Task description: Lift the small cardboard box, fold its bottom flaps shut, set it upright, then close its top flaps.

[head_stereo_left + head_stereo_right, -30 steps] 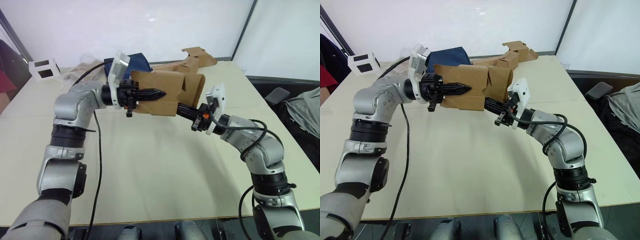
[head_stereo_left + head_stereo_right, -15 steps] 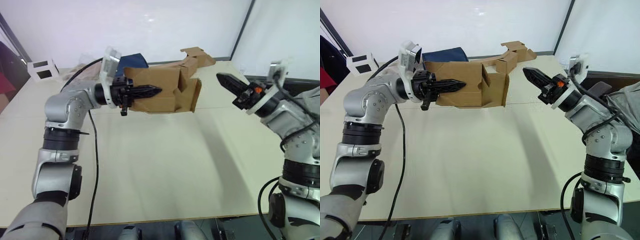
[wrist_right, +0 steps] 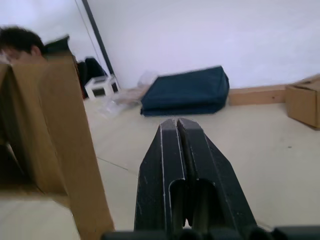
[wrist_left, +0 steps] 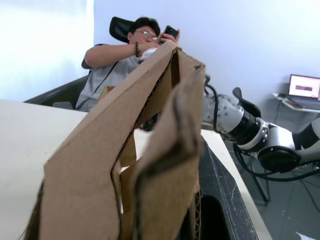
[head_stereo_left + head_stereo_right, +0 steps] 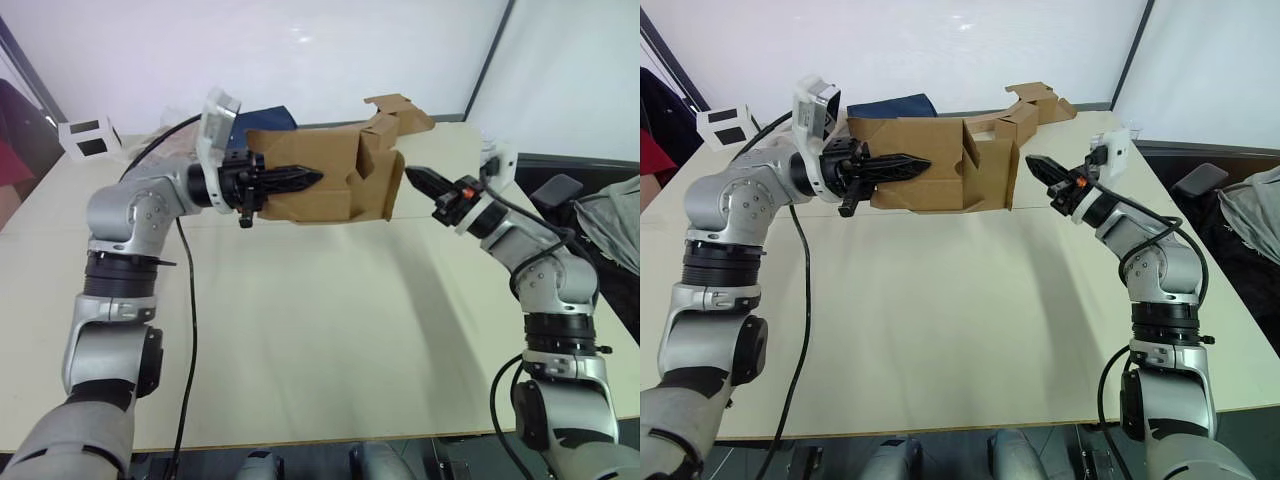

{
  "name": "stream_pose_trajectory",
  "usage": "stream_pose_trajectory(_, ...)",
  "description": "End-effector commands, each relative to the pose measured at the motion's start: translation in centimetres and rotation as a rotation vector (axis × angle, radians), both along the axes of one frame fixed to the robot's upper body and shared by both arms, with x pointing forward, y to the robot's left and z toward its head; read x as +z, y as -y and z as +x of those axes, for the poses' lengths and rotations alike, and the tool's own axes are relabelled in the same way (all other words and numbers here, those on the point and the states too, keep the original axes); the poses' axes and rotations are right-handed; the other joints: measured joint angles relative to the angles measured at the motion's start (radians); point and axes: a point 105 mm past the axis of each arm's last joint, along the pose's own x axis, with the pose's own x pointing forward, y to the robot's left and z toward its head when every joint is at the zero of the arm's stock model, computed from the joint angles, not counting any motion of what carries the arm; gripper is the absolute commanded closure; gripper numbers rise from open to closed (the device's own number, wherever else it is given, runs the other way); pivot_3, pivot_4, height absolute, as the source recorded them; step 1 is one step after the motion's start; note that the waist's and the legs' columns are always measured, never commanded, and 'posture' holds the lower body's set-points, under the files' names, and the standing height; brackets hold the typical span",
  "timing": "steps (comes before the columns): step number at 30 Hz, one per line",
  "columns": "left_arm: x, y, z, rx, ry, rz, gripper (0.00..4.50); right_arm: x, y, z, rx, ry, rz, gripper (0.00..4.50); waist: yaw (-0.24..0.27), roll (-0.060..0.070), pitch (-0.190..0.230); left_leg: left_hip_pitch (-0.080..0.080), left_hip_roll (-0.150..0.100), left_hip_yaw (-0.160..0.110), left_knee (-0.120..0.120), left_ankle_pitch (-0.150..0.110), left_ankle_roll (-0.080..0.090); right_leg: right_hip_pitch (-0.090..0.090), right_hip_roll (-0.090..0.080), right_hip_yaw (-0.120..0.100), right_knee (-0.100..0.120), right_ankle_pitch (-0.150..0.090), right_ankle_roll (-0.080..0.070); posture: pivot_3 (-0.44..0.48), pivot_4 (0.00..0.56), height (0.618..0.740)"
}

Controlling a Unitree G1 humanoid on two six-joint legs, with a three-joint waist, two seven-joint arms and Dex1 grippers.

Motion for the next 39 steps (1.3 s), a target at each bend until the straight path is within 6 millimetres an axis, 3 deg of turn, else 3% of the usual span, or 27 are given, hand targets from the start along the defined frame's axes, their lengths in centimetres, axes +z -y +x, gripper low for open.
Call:
stream_pose_trajectory(1,1.7,-0.1,-0.7,-0.017,0.061,-0.026,4.5,1.9,-1.1,-1.0,0.063,0.065,0.03,4.48,-0.002,0.0,0.0,0.0,0.0,0.0,0.0,0.0,0.0,0.0,0.0,0.0,0.0,0.0,0.0,0.0,0.15,0.74)
stream_pose_trajectory(5,2.0,-0.1,-0.5,-0.013,0.064,-0.028,4.5,1.6,-2.0,-1.8,0.114,0.048,0.045,4.48,-0.001,0.0,0.0,0.0,0.0,0.0,0.0,0.0,0.0,-0.001,0.0,0.0,0.001,0.0,0.0,0.0,0.15,0.74)
stream_pose_trajectory(10,1.6,-0.2,-0.4,-0.005,0.072,-0.003,4.5,1.5,2.8,-1.3,-0.122,0.077,0.03,4.48,0.008,0.0,0.0,0.0,0.0,0.0,0.0,0.0,0.0,0.0,0.0,0.0,0.001,0.0,0.0,0.0,0.15,0.74)
stream_pose_trajectory(12,1.6,-0.2,-0.5,-0.008,0.07,-0.002,4.5,1.7,3.4,-1.6,-0.136,0.082,0.038,4.48,0.01,0.0,0.0,0.0,-0.001,0.0,0.0,0.0,0.0,0.0,-0.001,0.0,0.0,0.0,0.0,0.0,0.15,0.74)
stream_pose_trajectory(14,1.6,-0.3,-0.5,-0.006,0.069,-0.003,4.5,2.9,3.8,-3.8,-0.063,0.101,0.092,4.48,0.007,0.0,0.0,0.0,-0.001,0.0,0.0,0.0,0.0,0.0,-0.001,0.0,0.0,0.0,0.0,0.0,0.15,0.74)
stream_pose_trajectory(17,1.6,-0.3,-0.3,-0.005,0.068,-0.005,4.5,3.7,1.4,-7.5,0.169,0.046,0.124,4.48,0.003,0.0,0.0,0.0,0.0,0.0,-0.001,0.0,0.0,0.0,0.0,0.0,0.0,0.0,0.0,0.0,0.15,0.74)
stream_pose_trajectory(23,1.6,0.1,-0.2,-0.013,0.068,-0.007,4.5,-0.7,-3.4,-10.8,0.35,-0.114,-0.084,4.48,0.002,0.0,0.0,0.001,0.001,0.0,0.0,-0.004,0.007,0.0,0.002,0.0,0.002,0.0,0.0,0.0,0.15,0.74)
stream_pose_trajectory(27,1.8,0.3,-0.3,-0.025,0.071,-0.008,4.5,-1.4,-5.0,-9.9,0.308,-0.078,-0.064,4.48,0.003,0.0,0.0,0.0,0.0,0.0,0.001,-0.004,0.007,0.0,0.001,0.0,0.001,0.0,0.0,0.0,0.15,0.74)
stream_pose_trajectory(39,1.4,0.3,-0.9,-0.044,0.048,-0.004,4.5,0.1,-5.3,-7.8,0.214,0.017,0.004,4.48,0.002,0.0,0.0,0.0,0.001,0.0,0.001,-0.004,0.007,0.0,0.001,0.0,0.001,0.0,0.0,0.0,0.15,0.74)
